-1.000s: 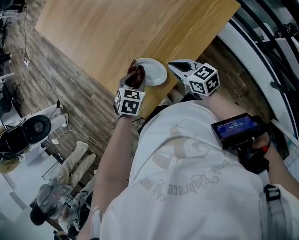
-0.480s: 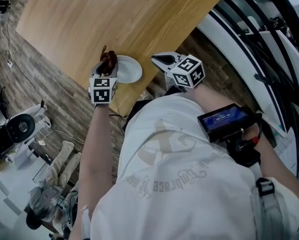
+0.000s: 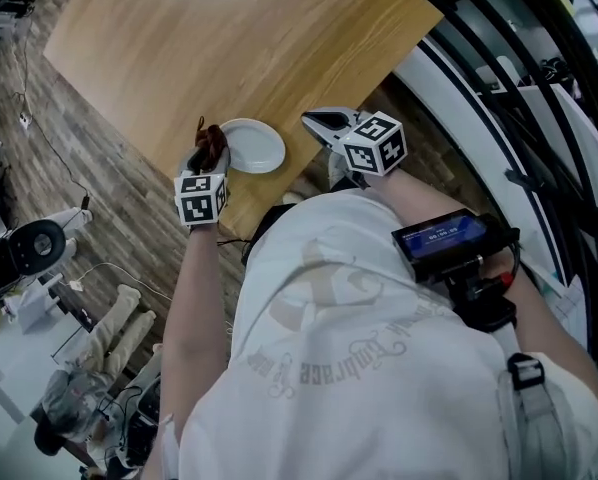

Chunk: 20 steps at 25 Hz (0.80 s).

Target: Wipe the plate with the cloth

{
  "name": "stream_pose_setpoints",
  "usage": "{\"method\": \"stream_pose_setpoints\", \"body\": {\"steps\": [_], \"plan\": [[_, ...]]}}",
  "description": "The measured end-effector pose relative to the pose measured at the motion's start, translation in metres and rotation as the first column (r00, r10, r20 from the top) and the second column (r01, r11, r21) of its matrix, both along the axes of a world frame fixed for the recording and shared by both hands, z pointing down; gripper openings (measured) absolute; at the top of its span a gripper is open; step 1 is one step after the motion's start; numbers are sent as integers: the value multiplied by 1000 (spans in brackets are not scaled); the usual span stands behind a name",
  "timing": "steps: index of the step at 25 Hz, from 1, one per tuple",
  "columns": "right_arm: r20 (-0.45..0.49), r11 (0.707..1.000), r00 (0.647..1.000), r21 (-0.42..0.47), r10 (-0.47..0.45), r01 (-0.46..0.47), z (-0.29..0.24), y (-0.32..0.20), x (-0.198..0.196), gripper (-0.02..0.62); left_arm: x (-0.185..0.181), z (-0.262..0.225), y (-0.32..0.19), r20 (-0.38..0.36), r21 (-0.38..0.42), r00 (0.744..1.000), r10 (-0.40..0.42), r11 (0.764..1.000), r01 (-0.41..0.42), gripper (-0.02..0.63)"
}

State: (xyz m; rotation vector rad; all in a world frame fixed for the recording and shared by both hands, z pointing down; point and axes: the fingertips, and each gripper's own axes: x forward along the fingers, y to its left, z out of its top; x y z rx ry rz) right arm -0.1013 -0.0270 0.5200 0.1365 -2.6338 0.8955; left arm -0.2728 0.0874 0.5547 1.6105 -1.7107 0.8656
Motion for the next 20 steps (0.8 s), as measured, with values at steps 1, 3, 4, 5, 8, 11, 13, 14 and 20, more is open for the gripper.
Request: {"method": "stream_pose_setpoints", "body": {"steps": [1, 3, 4, 5, 8, 11, 13, 14, 20], "plan": [[6, 1000, 1000, 2, -9, 9, 1, -1, -5, 14, -3, 1, 2, -16, 16, 999, -31, 999, 31, 170], [17, 999, 999, 15, -41, 40, 5, 0, -14, 14, -3, 3, 5, -44, 55, 996, -83, 995, 85, 170], [20, 998, 998, 23, -58, 57, 7, 2, -16, 14, 1, 2, 6, -56, 76, 994, -96, 992, 101, 170], [20, 997, 997, 31, -73, 73, 8, 5, -16, 14, 7, 0, 7, -68, 100, 992, -104, 989, 110, 170], [18, 992, 993, 61, -113, 111, 4, 12, -18, 14, 28, -14, 8, -113, 182, 987, -110, 975, 130, 170], [32, 986, 989, 86, -145, 142, 1, 13, -24, 14, 46, -17, 10, -157, 246, 981, -113, 958, 150, 170], [60, 984, 985, 90, -161, 156, 5, 8, -32, 14, 50, -9, 8, -179, 279, 976, -123, 945, 170, 170], [76, 982, 982, 92, -171, 164, 8, 5, -36, 14, 51, -4, 6, -189, 296, 974, -129, 938, 181, 170], [136, 953, 959, 212, -247, 216, 38, -8, -61, 14, 40, 39, -1, -231, 364, 960, -158, 901, 236, 170]]}}
